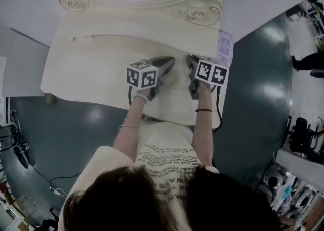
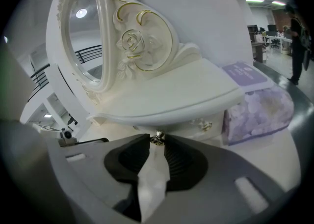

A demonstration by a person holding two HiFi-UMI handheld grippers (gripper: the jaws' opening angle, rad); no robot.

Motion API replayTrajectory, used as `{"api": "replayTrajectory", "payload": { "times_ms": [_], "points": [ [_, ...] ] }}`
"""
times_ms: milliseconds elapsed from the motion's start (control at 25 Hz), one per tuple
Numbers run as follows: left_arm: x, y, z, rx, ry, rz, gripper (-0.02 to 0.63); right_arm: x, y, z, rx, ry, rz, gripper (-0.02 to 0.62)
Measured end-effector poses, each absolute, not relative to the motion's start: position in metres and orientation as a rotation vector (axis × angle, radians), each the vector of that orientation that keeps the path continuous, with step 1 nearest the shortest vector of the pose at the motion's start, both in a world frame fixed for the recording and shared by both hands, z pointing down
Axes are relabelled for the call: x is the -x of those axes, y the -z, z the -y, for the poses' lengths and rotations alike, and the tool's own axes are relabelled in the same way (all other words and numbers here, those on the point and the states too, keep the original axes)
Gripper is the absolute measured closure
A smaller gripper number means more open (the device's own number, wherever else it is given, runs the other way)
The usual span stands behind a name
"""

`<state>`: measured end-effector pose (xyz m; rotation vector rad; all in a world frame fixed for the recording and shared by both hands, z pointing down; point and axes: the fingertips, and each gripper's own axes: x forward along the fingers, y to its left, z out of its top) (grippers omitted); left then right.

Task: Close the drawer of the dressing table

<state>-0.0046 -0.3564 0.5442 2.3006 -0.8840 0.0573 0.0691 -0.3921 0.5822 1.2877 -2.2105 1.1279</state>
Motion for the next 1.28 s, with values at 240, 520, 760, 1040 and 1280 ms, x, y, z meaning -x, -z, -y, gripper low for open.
{"api": "replayTrajectory", "payload": {
  "times_ms": [240,520,760,1040,1280],
  "points": [
    [0.003,-0.544,0.357,-2.301,-0.061,0.88,0.607,-0.069,-0.582,0.392,-1.267,-1.143,2.226,0.495],
    [0.003,-0.543,0.354,-2.308,-0.058,0.874,0.607,-0.067,-0.579,0.391,-1.277,-1.095,2.253,0.483],
    [0.004,-0.538,0.351,-2.316,-0.049,0.873,0.607,-0.069,-0.574,0.386,-1.294,-1.105,2.292,0.483],
    [-0.001,-0.533,0.339,-2.329,-0.043,0.857,0.607,-0.073,-0.562,0.374,-1.32,-1.092,2.339,0.483],
    [-0.011,-0.522,0.326,-2.364,-0.03,0.839,0.607,-0.072,-0.546,0.361,-1.295,-1.035,2.425,0.503]
  ]
}}
